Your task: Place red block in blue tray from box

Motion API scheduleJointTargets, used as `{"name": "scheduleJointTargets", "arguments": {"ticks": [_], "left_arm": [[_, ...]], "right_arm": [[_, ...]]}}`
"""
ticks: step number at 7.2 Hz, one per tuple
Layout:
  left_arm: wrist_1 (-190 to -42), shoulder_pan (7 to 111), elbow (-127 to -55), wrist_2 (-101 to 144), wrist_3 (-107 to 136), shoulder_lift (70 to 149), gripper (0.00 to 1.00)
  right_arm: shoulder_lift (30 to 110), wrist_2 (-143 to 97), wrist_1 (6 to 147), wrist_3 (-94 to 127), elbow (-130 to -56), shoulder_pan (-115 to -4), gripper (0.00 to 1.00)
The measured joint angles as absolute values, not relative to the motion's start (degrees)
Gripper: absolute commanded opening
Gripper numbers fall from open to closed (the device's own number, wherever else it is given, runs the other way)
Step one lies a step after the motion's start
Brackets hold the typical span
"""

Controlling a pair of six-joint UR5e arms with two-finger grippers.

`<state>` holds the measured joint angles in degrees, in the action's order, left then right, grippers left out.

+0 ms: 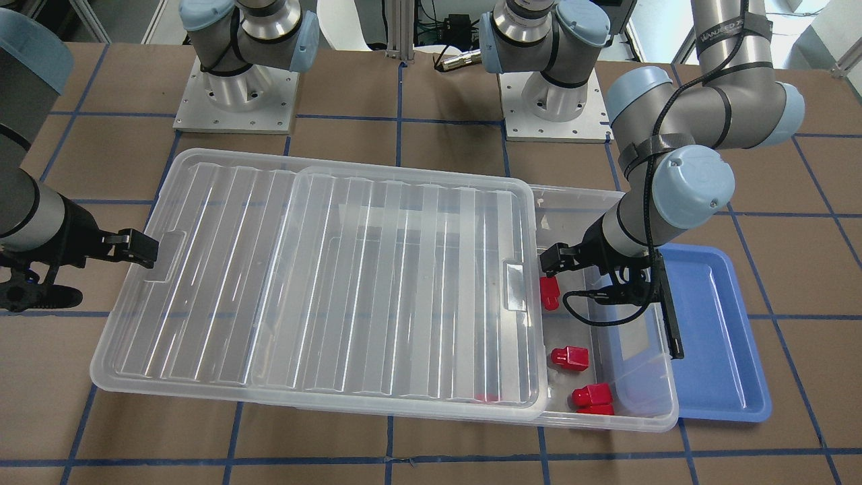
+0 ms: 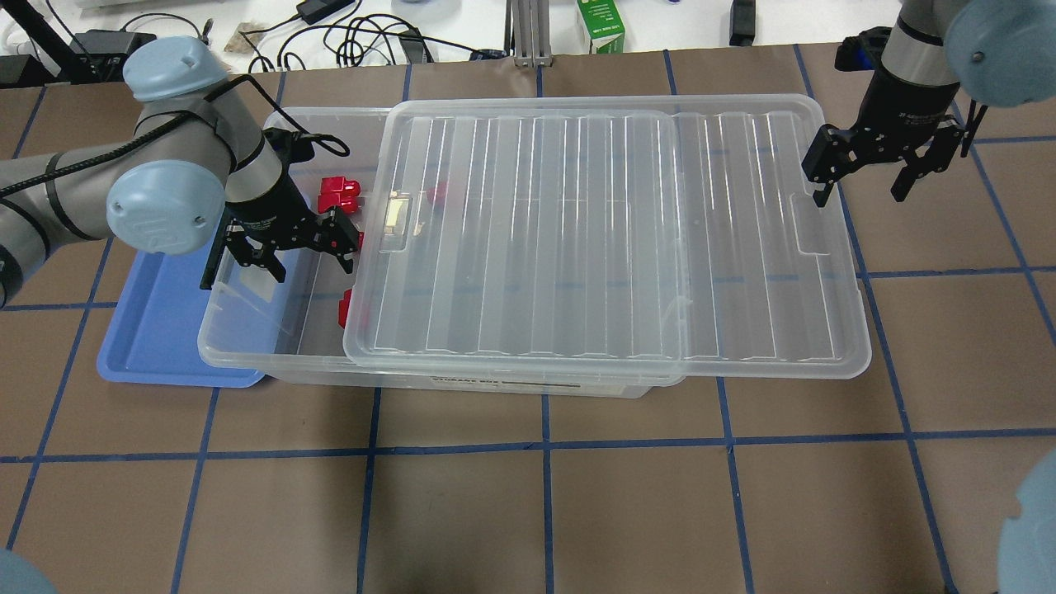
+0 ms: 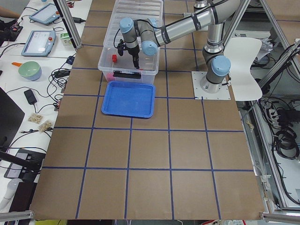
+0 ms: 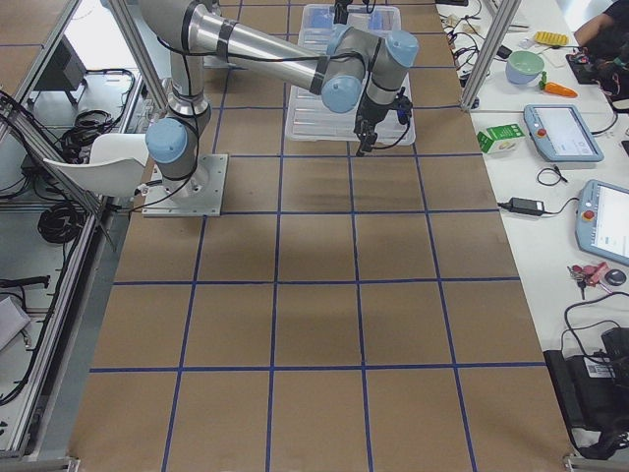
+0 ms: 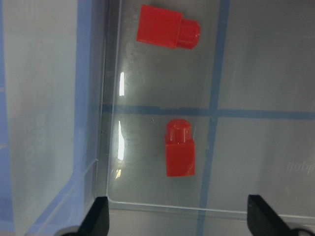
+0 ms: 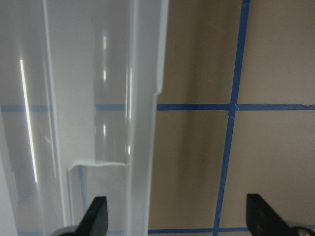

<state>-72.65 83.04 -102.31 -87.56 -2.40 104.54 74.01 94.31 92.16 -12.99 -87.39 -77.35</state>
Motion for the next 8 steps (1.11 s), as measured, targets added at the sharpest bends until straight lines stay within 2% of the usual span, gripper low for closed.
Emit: {"name": "scheduleJointTargets", "arguments": {"ticks": [8], "left_arm": [[-68.0,82.6,-105.6,-87.3,-2.1,106.7,0.98]], "right_arm": [[72.1,94.4,92.3,-12.9,-87.4,-77.3,1.00]]}}
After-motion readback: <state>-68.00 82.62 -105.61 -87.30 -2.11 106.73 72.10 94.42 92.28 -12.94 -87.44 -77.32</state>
